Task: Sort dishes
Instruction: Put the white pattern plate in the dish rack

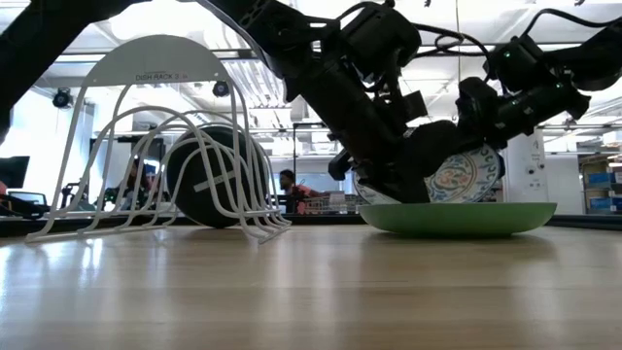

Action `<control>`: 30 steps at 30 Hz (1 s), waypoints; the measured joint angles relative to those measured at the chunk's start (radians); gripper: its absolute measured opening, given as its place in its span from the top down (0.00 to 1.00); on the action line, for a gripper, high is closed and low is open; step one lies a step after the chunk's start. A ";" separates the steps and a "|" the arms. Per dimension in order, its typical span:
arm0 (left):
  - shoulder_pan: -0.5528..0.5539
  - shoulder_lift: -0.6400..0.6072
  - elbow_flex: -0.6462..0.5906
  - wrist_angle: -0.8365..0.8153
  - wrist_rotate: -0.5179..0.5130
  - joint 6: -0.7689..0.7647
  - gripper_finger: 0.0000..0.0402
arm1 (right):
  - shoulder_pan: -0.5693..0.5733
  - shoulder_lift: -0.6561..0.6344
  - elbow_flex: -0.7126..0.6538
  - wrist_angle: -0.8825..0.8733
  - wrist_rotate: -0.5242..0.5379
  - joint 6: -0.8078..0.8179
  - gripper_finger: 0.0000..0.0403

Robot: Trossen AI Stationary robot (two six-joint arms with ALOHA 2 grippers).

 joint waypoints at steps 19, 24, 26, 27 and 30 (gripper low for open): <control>-0.044 -0.002 0.237 -0.172 0.084 0.155 0.81 | 0.001 -0.107 -0.003 -0.041 -0.013 -0.033 0.95; -0.044 -0.002 0.318 -0.277 0.069 0.187 0.81 | 0.001 -0.151 -0.003 -0.053 -0.015 -0.051 0.95; -0.044 -0.002 0.356 -0.347 0.018 0.187 0.81 | 0.001 -0.174 -0.003 -0.067 -0.018 -0.055 0.95; -0.045 -0.002 0.373 -0.381 -0.016 0.179 0.81 | 0.001 -0.185 -0.003 -0.077 -0.018 -0.059 0.95; -0.045 -0.002 0.423 -0.473 -0.082 0.156 0.81 | 0.001 -0.217 -0.003 -0.106 -0.020 -0.070 0.95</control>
